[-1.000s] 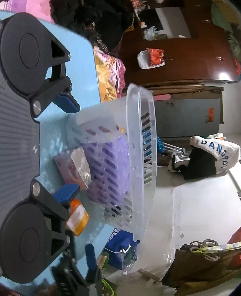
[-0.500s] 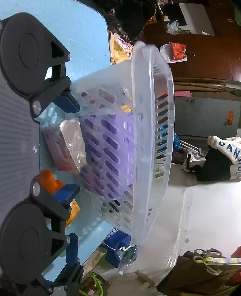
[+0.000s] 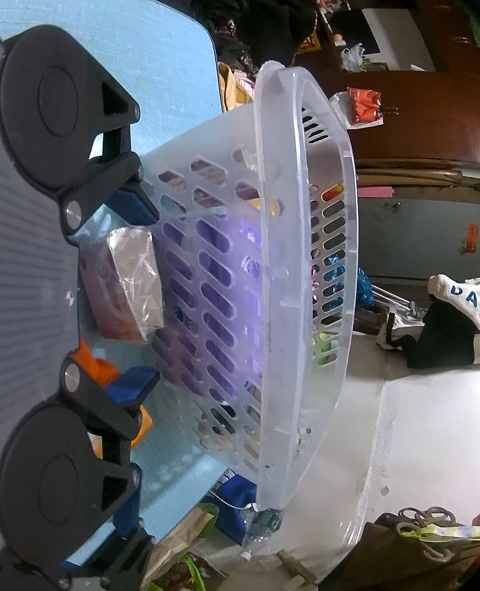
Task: Organize objects
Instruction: 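Grasp the pink-and-white box with the left gripper while the right gripper grasps the orange bottle, then carry the box with the left gripper while the right gripper carries the bottle into the basket, then grasp the white printed medicine box with both grippers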
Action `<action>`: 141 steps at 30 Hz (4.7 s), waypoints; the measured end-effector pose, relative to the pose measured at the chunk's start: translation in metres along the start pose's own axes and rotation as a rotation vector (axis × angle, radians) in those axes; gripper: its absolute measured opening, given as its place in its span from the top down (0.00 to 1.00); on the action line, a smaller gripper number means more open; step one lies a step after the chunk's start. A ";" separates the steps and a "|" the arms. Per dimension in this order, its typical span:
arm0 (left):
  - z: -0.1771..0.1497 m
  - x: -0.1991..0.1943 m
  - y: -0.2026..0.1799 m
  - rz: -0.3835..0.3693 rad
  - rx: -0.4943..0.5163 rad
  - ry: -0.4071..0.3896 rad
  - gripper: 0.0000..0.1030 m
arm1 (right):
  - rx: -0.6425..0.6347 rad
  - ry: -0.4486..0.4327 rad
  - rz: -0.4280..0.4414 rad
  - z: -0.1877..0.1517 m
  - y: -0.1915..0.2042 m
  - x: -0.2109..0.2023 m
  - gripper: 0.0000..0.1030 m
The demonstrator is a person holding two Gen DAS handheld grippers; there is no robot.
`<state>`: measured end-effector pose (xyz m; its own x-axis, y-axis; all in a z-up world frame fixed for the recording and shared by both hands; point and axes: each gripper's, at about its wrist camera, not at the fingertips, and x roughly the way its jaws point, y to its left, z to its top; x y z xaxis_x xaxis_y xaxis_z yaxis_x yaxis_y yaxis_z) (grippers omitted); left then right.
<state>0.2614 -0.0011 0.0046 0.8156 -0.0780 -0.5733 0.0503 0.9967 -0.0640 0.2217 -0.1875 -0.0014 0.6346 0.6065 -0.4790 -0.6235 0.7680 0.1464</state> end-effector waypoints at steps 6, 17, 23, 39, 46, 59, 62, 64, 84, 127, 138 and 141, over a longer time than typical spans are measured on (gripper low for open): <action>0.003 0.001 -0.006 0.001 0.015 -0.003 0.17 | -0.003 0.039 -0.002 0.000 0.014 0.008 0.01; -0.003 -0.003 -0.005 0.015 0.038 -0.011 0.17 | -0.042 0.025 -0.020 -0.002 0.022 0.003 0.15; -0.005 0.000 -0.002 0.022 0.021 0.001 0.17 | -0.031 0.032 -0.028 0.000 0.019 0.005 0.21; -0.019 -0.021 -0.005 0.018 0.045 -0.079 0.34 | -0.032 -0.003 -0.033 -0.008 0.010 -0.013 0.21; -0.030 -0.047 -0.001 -0.004 0.036 -0.164 0.34 | -0.018 -0.101 -0.038 -0.016 -0.010 -0.043 0.21; -0.028 -0.113 0.010 -0.036 0.020 -0.330 0.34 | -0.022 -0.264 -0.031 0.025 -0.019 -0.098 0.21; -0.006 -0.127 0.010 -0.043 0.025 -0.364 0.34 | -0.040 -0.285 -0.038 0.050 -0.018 -0.097 0.21; 0.016 -0.131 0.012 -0.041 0.015 -0.371 0.34 | -0.054 -0.296 -0.056 0.070 -0.017 -0.092 0.21; 0.116 -0.003 0.039 0.084 -0.085 -0.126 0.34 | -0.011 -0.111 -0.183 0.139 -0.056 0.037 0.21; -0.140 -0.135 0.015 -0.208 0.240 -0.267 0.08 | -0.262 -0.151 0.331 -0.069 0.019 -0.052 0.22; -0.154 -0.118 0.016 -0.295 0.280 -0.225 0.36 | -0.312 -0.149 0.412 -0.083 0.025 -0.048 0.55; -0.156 -0.117 0.018 -0.314 0.277 -0.231 0.42 | -0.319 -0.148 0.430 -0.086 0.026 -0.047 0.63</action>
<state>0.0765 0.0219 -0.0569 0.8415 -0.4005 -0.3627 0.4411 0.8969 0.0330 0.1365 -0.2137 -0.0491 0.3351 0.8920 -0.3033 -0.9335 0.3580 0.0215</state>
